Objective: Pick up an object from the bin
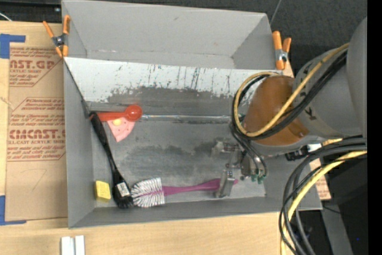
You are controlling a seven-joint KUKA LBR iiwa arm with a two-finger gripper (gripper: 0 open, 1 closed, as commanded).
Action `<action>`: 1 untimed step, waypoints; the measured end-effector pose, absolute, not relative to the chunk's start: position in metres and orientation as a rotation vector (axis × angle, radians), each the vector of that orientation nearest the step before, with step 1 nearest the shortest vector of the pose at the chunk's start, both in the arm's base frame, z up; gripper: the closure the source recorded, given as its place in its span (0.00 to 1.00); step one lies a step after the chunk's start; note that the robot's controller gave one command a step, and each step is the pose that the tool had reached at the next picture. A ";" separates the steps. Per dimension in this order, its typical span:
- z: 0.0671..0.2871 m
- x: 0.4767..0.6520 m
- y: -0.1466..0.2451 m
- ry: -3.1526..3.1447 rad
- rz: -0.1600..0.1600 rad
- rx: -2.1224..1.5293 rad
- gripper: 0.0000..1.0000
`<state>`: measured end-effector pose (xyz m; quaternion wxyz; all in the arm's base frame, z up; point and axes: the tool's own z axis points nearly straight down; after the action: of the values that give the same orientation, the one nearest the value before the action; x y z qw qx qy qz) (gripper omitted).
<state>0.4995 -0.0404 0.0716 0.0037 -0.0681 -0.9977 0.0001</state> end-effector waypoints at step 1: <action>0.071 0.498 -0.015 -3.129 0.004 -0.207 0.00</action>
Offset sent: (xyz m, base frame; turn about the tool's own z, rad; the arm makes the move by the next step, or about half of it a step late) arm 0.0065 0.0305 -0.0016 0.3886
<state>0.4979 -0.0146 0.0706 0.0028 -0.0660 -0.9978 0.0012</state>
